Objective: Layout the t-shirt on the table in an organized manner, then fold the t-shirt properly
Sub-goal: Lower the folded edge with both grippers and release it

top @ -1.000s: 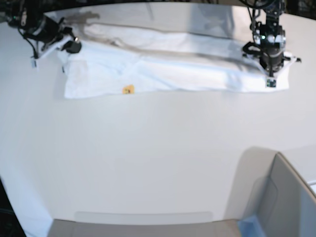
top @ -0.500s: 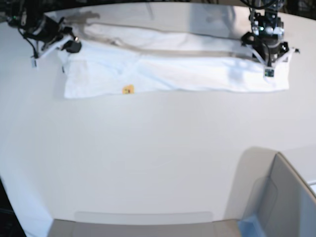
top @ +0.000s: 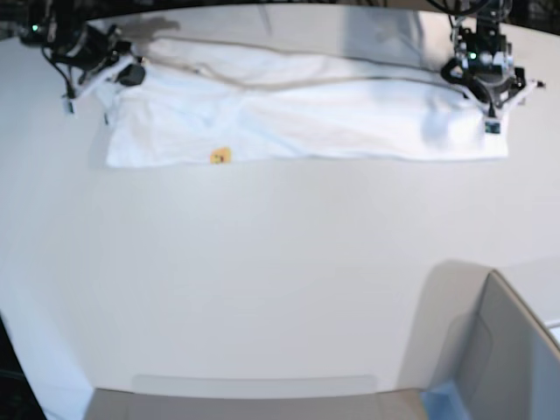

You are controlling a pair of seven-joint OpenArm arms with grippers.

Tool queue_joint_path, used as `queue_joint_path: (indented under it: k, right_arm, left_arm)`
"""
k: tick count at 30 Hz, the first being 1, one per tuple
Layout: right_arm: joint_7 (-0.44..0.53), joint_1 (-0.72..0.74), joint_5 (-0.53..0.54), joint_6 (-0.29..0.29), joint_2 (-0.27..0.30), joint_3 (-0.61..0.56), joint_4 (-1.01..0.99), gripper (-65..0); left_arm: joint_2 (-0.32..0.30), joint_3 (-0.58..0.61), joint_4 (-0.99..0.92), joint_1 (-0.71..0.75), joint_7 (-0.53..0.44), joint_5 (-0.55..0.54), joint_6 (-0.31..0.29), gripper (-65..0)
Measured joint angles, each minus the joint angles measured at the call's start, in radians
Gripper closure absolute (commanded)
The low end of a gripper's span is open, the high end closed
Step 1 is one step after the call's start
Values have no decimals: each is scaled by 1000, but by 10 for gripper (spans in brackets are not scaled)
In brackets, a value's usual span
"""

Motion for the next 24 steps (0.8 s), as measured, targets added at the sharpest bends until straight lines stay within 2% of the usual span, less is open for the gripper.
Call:
queue_joint_path:
  k: [5,9,12,19,24]
  right_arm:
    - [-3,5,0,0,0,-28,0,0]
    - [-2,5,0,0,0,-31,0,0]
    - [-2,3,0,0,0,-31,0,0]
    - [-2,2,0,0,0,-31,0,0]
    - [-2,1,0,0,0,-31,0,0]
  left_arm:
    - [54,-72,0,-35,0,131,0,-264]
    - [56,-95,1,-55,-8,209,0,-264]
    - [55,-94,-9,-47,-4,207,-2,-264]
    - [53,18,-96,-11,-5,206,-8,-268]
    - [50,29,-90,8,-8,224,1,-328]
